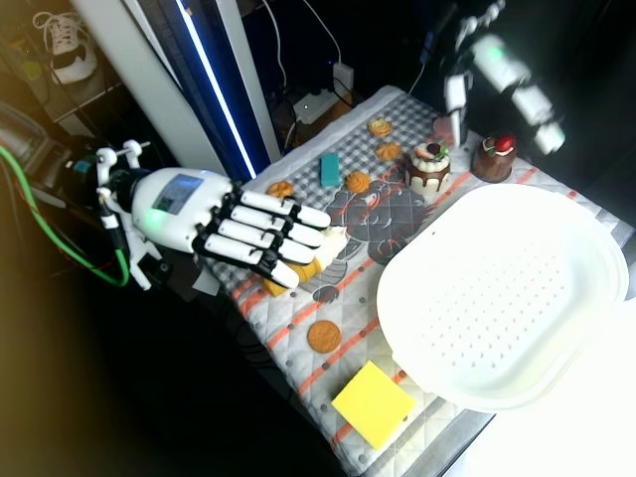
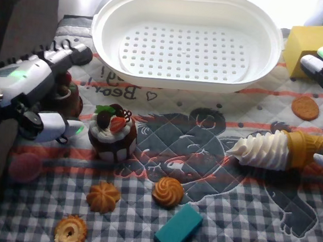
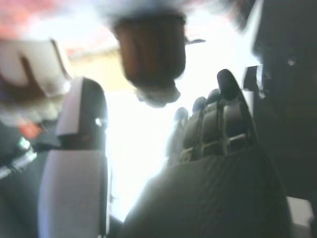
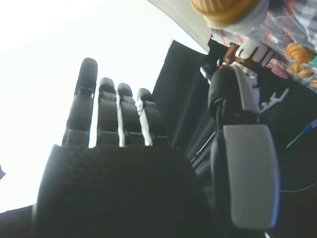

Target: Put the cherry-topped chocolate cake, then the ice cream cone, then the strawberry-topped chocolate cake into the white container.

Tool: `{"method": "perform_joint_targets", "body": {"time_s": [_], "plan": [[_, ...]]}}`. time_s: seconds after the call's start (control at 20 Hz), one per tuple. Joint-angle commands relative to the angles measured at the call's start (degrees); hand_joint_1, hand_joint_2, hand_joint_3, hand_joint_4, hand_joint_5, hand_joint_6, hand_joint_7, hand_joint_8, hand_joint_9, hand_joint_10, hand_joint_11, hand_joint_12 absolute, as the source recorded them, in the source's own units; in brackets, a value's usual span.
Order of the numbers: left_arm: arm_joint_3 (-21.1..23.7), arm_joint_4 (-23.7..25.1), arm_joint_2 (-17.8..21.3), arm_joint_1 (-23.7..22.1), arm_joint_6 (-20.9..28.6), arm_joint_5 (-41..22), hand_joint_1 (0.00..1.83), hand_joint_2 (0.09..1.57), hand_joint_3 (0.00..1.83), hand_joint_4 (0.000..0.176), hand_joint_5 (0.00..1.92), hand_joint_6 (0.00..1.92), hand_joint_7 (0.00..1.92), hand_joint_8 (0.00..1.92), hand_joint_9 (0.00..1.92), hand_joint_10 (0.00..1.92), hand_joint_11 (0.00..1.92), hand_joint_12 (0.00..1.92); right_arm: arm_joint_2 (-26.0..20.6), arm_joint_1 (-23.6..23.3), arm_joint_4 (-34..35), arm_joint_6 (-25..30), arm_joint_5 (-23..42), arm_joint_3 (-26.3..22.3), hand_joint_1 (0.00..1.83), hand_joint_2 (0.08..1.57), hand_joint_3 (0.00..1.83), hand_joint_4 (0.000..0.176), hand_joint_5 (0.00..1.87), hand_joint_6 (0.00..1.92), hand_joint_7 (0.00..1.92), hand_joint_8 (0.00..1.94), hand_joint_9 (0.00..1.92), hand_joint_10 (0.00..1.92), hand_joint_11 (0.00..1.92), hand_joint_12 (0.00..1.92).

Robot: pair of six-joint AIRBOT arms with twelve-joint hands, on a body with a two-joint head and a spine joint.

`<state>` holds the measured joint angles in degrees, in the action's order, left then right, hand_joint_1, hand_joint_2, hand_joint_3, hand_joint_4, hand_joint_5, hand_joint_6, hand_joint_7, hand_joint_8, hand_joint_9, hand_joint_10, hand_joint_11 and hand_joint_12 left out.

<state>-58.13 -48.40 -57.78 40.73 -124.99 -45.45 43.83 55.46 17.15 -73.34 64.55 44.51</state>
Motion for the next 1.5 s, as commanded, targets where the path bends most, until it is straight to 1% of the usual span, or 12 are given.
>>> {"method": "perform_joint_targets", "body": {"time_s": [0.0, 0.05, 0.1, 0.15, 0.2, 0.5, 0.7, 0.9, 1.0, 1.05, 1.35, 1.45], "plan": [[-0.9, 0.3, 0.1, -0.6, -1.1, -4.2, 1.15, 1.1, 0.0, 0.06, 0.21, 0.02, 0.07, 0.01, 0.04, 0.01, 0.0, 1.16, 0.0, -0.1, -0.6, 0.2, 7.2, 0.2, 0.68, 1.18, 0.0, 0.0, 0.0, 0.0, 0.0, 0.0, 0.0, 0.0, 0.0, 0.9], [-1.5, -0.4, -0.2, -0.6, -1.1, -3.6, 1.18, 1.12, 0.0, 0.015, 0.38, 0.07, 0.24, 0.05, 0.22, 0.1, 0.0, 1.4, 0.0, -0.1, -0.6, 0.3, 7.2, 0.2, 0.67, 1.17, 0.0, 0.0, 0.0, 0.0, 0.0, 0.0, 0.0, 0.0, 0.0, 0.88], [-1.6, -0.7, -0.2, -0.6, -1.1, -3.2, 1.25, 1.17, 0.0, 0.0, 0.56, 0.22, 0.44, 0.29, 0.34, 1.0, 0.22, 1.81, 0.0, -0.1, -0.6, 0.4, 7.2, 0.2, 0.68, 1.16, 0.0, 0.001, 0.0, 0.0, 0.0, 0.0, 0.0, 0.0, 0.0, 0.83], [-1.5, -0.6, -0.2, -0.6, -1.1, -3.4, 1.29, 1.27, 0.0, 0.0, 0.57, 1.17, 0.53, 1.35, 0.65, 1.52, 0.62, 1.9, 0.0, 0.0, -0.6, 0.6, 7.2, 0.2, 0.7, 1.16, 0.0, 0.0, 0.0, 0.0, 0.0, 0.0, 0.0, 0.0, 0.0, 0.93], [-1.3, -0.3, -0.2, -0.6, -1.1, -3.8, 1.3, 1.31, 0.0, 0.0, 0.51, 1.41, 0.54, 1.62, 0.7, 1.68, 0.78, 1.92, 0.0, 0.1, -0.5, 0.6, 7.2, 0.2, 0.7, 1.16, 0.0, 0.0, 0.0, 0.0, 0.0, 0.0, 0.0, 0.0, 0.0, 0.95], [2.9, 4.7, 2.6, -2.3, -1.1, -8.9, 1.46, 1.3, 0.0, 0.0, 0.38, 1.79, 0.53, 1.66, 0.59, 1.76, 0.64, 1.92, 0.2, 0.5, -0.1, 0.7, 7.4, 0.1, 0.73, 1.17, 0.0, 0.0, 0.0, 0.0, 0.0, 0.0, 0.0, 0.0, 0.0, 0.02], [4.4, 8.6, 4.4, -5.6, -1.1, -10.3, 1.35, 1.27, 0.0, 0.0, 0.56, 1.52, 0.65, 1.54, 0.68, 1.65, 0.63, 1.92, 0.2, 0.8, 0.1, 1.0, 7.4, 0.1, 0.73, 1.18, 0.0, 0.0, 0.0, 0.0, 0.0, 0.0, 0.0, 0.0, 0.02, 0.01], [1.3, 11.9, 2.9, -14.0, -1.1, -4.0, 1.47, 1.25, 0.0, 0.0, 0.43, 1.78, 0.61, 1.53, 0.7, 1.62, 0.69, 1.92, 0.2, 0.9, 0.2, 1.0, 7.4, 0.0, 0.73, 1.18, 0.0, 0.0, 0.0, 0.0, 0.0, 0.0, 0.0, 0.0, 0.0, 0.0], [-1.8, 12.8, 0.2, -18.7, -1.2, 0.9, 1.21, 1.3, 0.02, 0.0, 0.55, 1.44, 0.69, 1.7, 0.86, 1.87, 1.01, 1.92, 0.4, 1.0, 0.2, 1.0, 7.4, 0.1, 0.73, 1.19, 0.01, 0.009, 0.0, 0.0, 0.0, 0.0, 0.0, 0.0, 0.0, 0.0], [-3.9, 12.3, -2.0, -20.7, -1.6, 3.4, 1.19, 1.29, 0.01, 0.0, 0.62, 1.48, 0.68, 1.59, 1.03, 1.91, 1.2, 1.92, 0.5, 1.0, 0.2, 1.0, 7.4, 0.2, 0.76, 1.2, 0.01, 0.0, 0.0, 0.0, 0.0, 0.0, 0.0, 0.0, 0.02, 0.01], [-14.9, 0.6, -11.4, -24.9, -13.9, 11.6, 1.18, 1.28, 0.0, 0.0, 0.59, 1.41, 0.77, 1.57, 0.73, 1.8, 0.89, 1.92, 1.1, 1.5, 0.2, 1.8, 7.4, 0.8, 0.66, 1.21, 0.01, 0.0, 0.0, 0.0, 0.0, 0.0, 0.0, 0.0, 0.05, 0.03], [-19.6, -4.3, -14.3, -25.1, -15.6, 14.6, 1.13, 1.31, 0.0, 0.0, 0.58, 1.45, 0.7, 1.62, 0.64, 1.79, 0.82, 1.92, 1.2, 1.7, 0.2, 2.0, 7.4, 1.0, 0.67, 1.22, 0.0, 0.0, 0.0, 0.0, 0.0, 0.0, 0.0, 0.0, 0.0, 0.61]]}}
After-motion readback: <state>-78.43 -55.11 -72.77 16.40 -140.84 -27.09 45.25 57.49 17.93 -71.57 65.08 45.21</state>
